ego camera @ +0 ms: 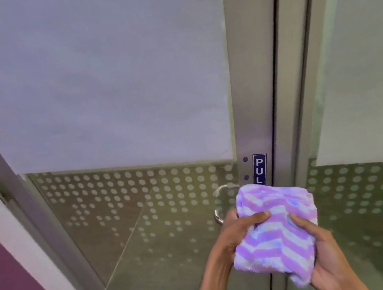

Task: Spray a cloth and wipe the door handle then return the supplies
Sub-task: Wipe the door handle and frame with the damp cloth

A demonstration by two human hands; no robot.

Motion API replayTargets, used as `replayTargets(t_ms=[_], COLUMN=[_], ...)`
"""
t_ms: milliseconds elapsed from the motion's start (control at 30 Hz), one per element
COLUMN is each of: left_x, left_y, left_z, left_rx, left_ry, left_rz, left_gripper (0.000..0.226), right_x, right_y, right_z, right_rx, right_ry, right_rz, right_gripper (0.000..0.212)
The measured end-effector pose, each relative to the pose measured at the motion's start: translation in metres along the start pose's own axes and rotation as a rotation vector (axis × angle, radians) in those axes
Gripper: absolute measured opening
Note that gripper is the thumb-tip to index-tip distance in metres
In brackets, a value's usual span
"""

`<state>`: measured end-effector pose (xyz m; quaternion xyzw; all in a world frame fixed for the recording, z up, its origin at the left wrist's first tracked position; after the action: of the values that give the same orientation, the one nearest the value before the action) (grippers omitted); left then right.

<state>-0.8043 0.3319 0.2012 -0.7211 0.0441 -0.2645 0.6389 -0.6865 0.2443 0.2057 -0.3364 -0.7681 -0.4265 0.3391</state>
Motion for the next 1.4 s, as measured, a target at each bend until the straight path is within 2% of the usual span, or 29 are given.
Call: replayTargets(t_ms=[67,133,200,267,300,367,400,467,533,567,633,700,833,867,900,933,1000,1067,1233,1333,1400], left_x=[-0.016,-0.027,-0.040,-0.054,-0.060,-0.066,-0.068,-0.070,-0.070,-0.068,-0.065,-0.065,-0.068,-0.068,-0.068,-0.067,-0.067,-0.068,-0.067,-0.068,-0.068], left_y=[-0.014,-0.032,-0.050,-0.070,-0.081,-0.104,-0.115,-0.129,-0.137,-0.139,-0.141,-0.142,-0.142,-0.141,-0.140,-0.139,-0.136,-0.138,-0.136,-0.136,-0.137], left_z=[0.009,0.016,0.020,0.019,0.019,0.020,0.022,0.032,0.050,0.061,0.084,0.106,0.134,0.137,0.139,0.140,0.142,0.142,0.143,0.143,0.143], left_rx=[0.057,0.163,0.314,0.566,0.687,0.883,0.968,1.118,1.219,1.263,1.333,1.379,1.402,1.409,1.423,1.441,1.468,1.484,1.491,1.493,1.488], left_ry=[0.013,-0.011,-0.173,-0.382,-0.457,-0.528,-0.537,-0.542,-0.517,-0.488,-0.424,-0.400,-0.462,-0.489,-0.511,-0.526,-0.545,-0.564,-0.574,-0.572,-0.559], left_rz=[0.030,0.038,0.094,0.147,0.193,0.358,0.464,0.664,0.825,0.899,1.048,1.206,1.480,1.519,1.544,1.558,1.561,1.561,1.576,1.574,1.563], left_gripper=[0.048,0.048,0.033,0.013,0.007,0.009,0.015,0.029,0.043,0.049,0.055,0.058,0.060,0.059,0.057,0.054,0.050,0.049,0.049,0.049,0.049], right_x=[0.014,0.023,0.016,0.014,0.001,0.002,0.001,0.014,0.037,0.045,0.055,0.057,0.046,0.046,0.049,0.055,0.069,0.079,0.078,0.068,0.066], right_y=[-0.003,-0.002,0.005,0.008,0.006,0.010,0.009,0.010,0.004,0.003,0.009,0.016,0.024,0.027,0.031,0.033,0.037,0.042,0.055,0.061,0.062], right_z=[0.008,0.012,0.015,0.015,0.017,0.008,0.008,0.013,0.013,0.015,0.022,0.033,0.068,0.076,0.081,0.084,0.091,0.103,0.139,0.156,0.163], right_rx=[-0.074,-0.153,-0.283,-0.469,-0.563,-0.746,-0.864,-1.024,-1.274,-1.338,-1.433,-1.446,-1.277,-1.257,-1.312,-1.418,-1.587,-1.657,-1.593,-1.542,-1.527], right_ry=[-0.003,0.040,0.019,0.037,-0.050,-0.013,-0.175,-0.294,-0.494,-0.610,-0.706,-0.764,-0.801,-0.811,-0.831,-0.846,-0.864,-0.895,-0.956,-1.021,-1.061], right_rz=[0.020,0.054,0.081,0.006,0.031,0.068,0.063,0.071,0.088,0.062,-0.003,-0.103,-0.365,-0.444,-0.561,-0.679,-0.894,-1.063,-1.449,-1.563,-1.624], right_gripper=[0.046,0.051,0.061,0.062,0.059,0.053,0.053,0.055,0.070,0.079,0.082,0.079,0.110,0.107,0.094,0.085,0.086,0.071,0.082,0.090,0.083])
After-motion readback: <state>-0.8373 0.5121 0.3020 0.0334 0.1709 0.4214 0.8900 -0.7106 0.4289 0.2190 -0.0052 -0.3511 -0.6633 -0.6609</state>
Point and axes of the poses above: each hand's wrist, its own z-axis towards the middle knuckle, its own x-axis out of the palm, y = z × x, the point moved 3 cm from there along z, towards the middle knuckle, and after that the axes turned 11 degrees about x, right-handed, at the moved point
